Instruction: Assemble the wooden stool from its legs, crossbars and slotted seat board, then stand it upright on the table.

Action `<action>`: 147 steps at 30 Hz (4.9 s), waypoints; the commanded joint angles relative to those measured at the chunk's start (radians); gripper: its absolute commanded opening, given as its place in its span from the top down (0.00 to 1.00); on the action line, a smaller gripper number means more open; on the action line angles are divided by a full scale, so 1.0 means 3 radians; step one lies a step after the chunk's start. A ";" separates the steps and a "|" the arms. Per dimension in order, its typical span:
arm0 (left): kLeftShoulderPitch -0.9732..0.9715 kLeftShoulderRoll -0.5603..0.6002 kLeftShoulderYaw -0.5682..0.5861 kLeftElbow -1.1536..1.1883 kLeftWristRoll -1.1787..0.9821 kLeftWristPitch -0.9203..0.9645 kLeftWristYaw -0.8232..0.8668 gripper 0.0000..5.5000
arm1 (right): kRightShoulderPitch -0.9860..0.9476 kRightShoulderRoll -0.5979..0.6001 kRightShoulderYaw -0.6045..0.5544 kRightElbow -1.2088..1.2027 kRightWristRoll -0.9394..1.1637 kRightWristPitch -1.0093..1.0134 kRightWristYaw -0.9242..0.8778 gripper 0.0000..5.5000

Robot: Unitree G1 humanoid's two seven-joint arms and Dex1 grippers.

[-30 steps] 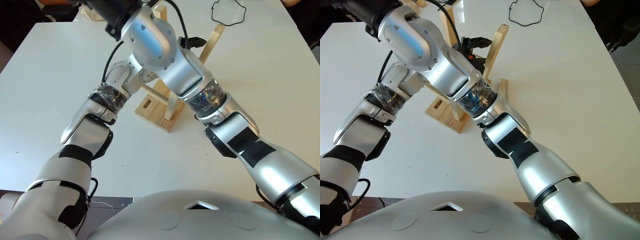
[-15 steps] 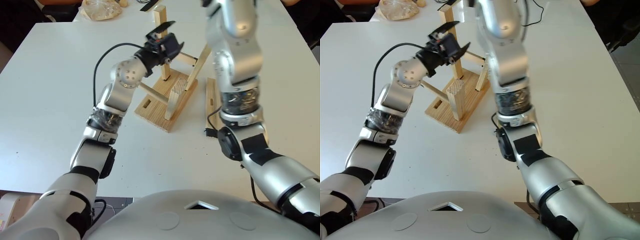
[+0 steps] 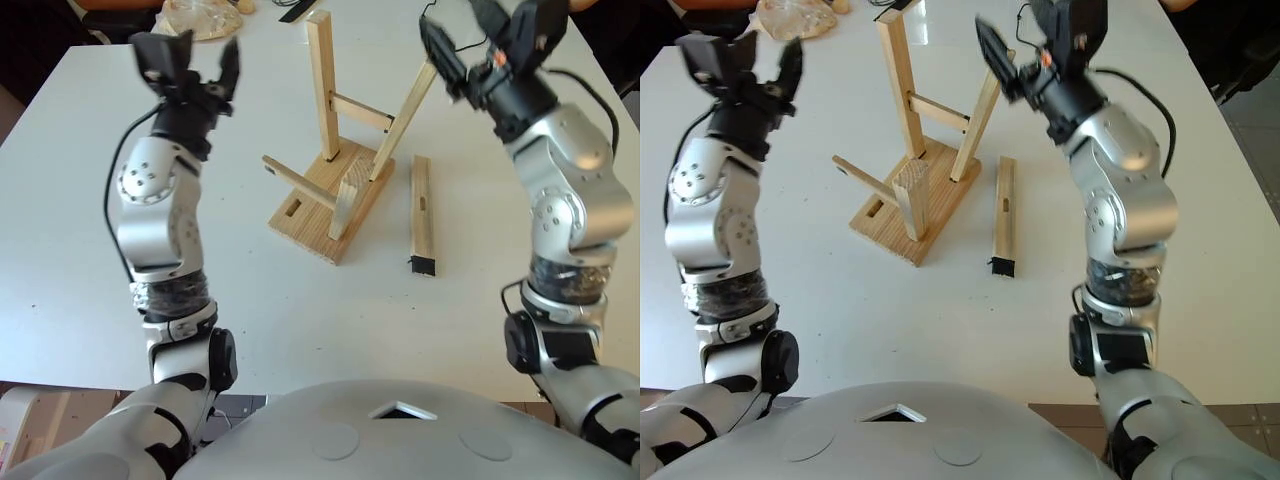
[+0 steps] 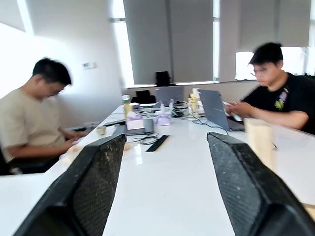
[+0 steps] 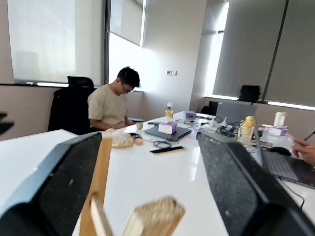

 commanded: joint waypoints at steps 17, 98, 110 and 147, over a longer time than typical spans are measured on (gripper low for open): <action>0.1103 -0.0253 0.0226 -0.0133 -0.0392 0.0189 0.0382 0.45 | 0.1518 -0.0524 0.0250 -0.0463 -0.0178 0.0802 -0.0122 0.35; -0.0473 0.1315 -0.0079 -0.0576 -0.5572 0.1238 -0.0141 0.42 | -0.0530 -0.0855 -0.0258 0.0179 0.2853 0.1538 0.1806 0.62; -0.0289 0.1348 -0.0232 -0.0832 -0.5443 0.1052 -0.0190 0.59 | -0.0536 -0.0881 -0.0138 0.0142 0.2874 0.1547 0.1766 0.62; 0.1489 0.1279 -0.0032 0.0265 -0.2136 0.0268 -0.1339 0.63 | -0.0487 -0.0317 -0.0073 0.0158 0.1813 0.0515 0.0667 0.34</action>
